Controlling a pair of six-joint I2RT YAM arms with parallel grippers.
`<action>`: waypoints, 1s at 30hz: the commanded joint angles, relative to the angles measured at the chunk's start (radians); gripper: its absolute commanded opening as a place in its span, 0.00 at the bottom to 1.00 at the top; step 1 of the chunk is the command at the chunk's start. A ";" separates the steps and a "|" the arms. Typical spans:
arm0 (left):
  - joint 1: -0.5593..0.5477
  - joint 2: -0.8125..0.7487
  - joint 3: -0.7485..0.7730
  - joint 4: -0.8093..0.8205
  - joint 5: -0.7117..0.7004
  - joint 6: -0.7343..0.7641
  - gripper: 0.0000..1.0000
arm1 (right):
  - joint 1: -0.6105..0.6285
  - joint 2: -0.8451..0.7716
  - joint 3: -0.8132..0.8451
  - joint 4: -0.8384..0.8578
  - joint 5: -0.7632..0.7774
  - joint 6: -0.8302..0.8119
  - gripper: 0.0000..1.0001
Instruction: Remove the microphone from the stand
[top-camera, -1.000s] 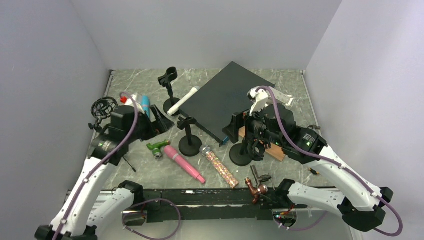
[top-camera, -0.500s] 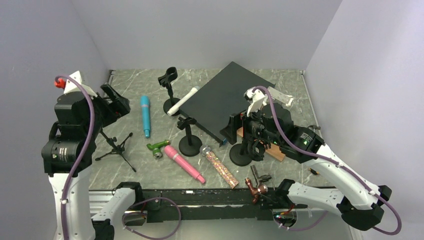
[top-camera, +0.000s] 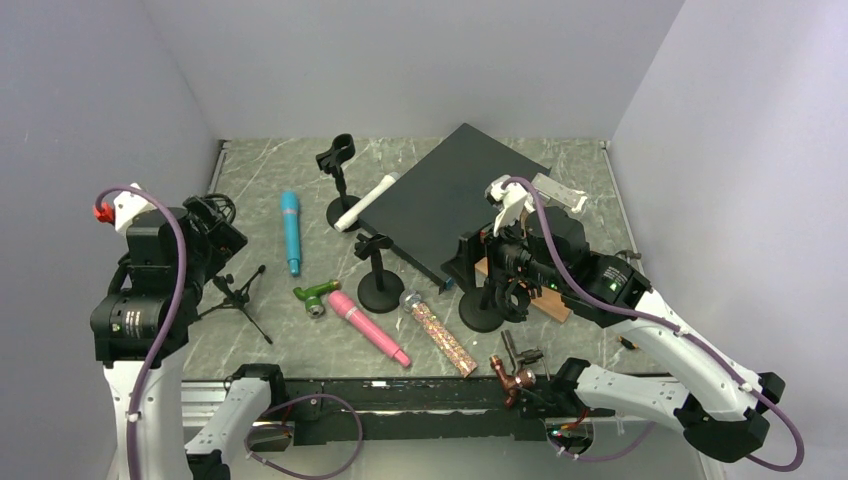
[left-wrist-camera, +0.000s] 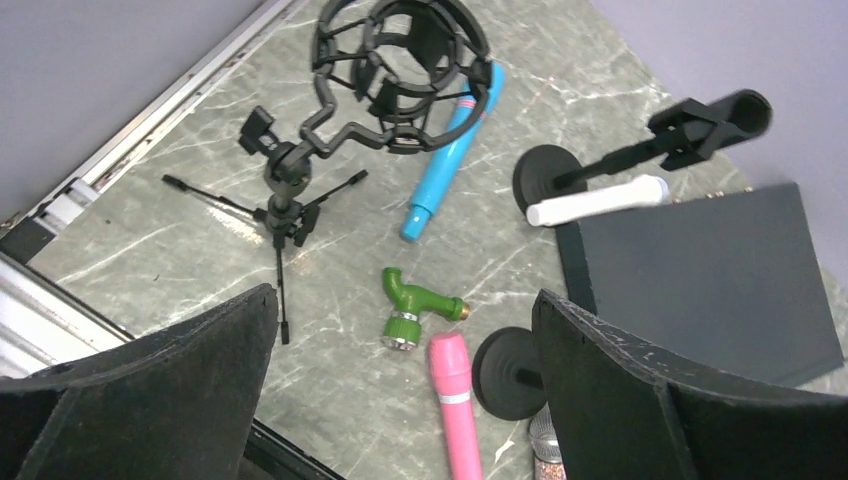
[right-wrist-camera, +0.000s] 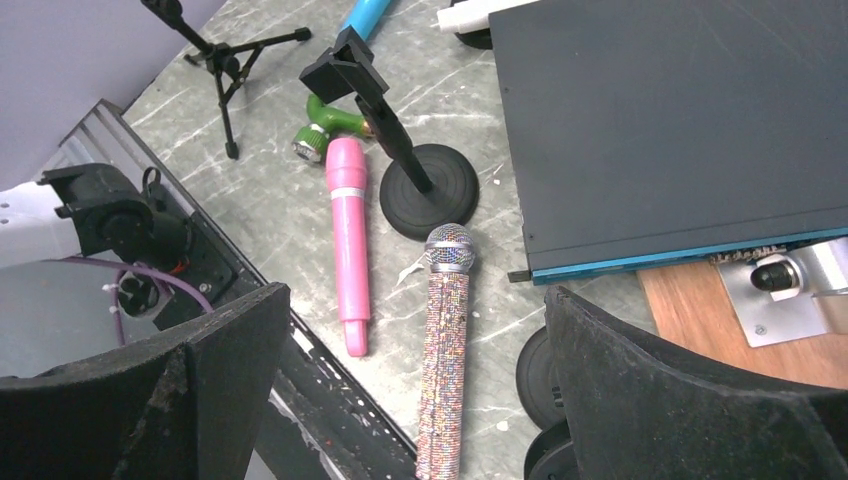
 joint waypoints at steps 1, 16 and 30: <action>0.011 0.021 0.001 -0.020 -0.088 -0.071 0.99 | -0.002 -0.020 0.023 0.025 -0.036 -0.047 1.00; 0.059 0.067 -0.124 0.296 -0.126 0.509 1.00 | -0.003 -0.022 0.019 0.030 -0.048 -0.094 1.00; 0.063 -0.208 -0.599 0.544 -0.243 0.339 0.76 | -0.010 -0.023 -0.011 0.046 -0.043 -0.099 1.00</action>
